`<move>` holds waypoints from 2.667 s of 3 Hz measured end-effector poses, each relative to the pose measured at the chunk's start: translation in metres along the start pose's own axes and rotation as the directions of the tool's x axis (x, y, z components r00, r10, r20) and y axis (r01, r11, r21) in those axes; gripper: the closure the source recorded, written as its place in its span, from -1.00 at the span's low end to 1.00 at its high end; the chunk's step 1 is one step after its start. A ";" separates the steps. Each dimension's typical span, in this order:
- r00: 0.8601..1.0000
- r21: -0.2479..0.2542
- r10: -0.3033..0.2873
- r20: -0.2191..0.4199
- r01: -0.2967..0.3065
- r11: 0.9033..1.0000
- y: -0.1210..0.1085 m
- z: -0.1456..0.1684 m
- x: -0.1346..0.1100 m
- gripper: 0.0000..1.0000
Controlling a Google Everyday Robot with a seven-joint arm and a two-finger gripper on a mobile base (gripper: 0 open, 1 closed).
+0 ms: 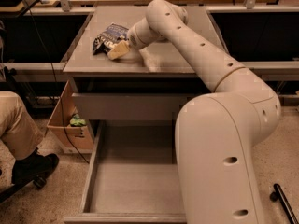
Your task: Place blue chip bag into middle drawer
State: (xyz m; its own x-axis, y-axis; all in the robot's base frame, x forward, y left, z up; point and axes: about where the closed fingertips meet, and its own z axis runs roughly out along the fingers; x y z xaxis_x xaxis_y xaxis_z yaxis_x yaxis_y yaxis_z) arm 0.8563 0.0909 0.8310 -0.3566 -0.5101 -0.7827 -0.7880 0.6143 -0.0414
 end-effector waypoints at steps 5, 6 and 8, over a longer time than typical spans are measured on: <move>0.947 -0.248 -0.009 0.322 0.094 0.964 0.087 -0.155 0.012 1.00; 0.940 -0.238 0.016 0.342 0.070 0.969 0.077 -0.181 0.027 1.00; 0.948 -0.299 0.049 0.313 0.050 0.953 0.113 -0.184 0.048 1.00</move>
Offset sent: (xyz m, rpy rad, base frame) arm -0.0247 -0.0041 0.0430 0.1034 -0.0738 0.0450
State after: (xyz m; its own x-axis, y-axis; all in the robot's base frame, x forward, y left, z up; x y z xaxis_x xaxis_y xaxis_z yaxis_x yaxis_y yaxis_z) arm 0.6577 0.0250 0.9033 -0.2193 -0.2654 -0.9389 -0.9189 0.3796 0.1073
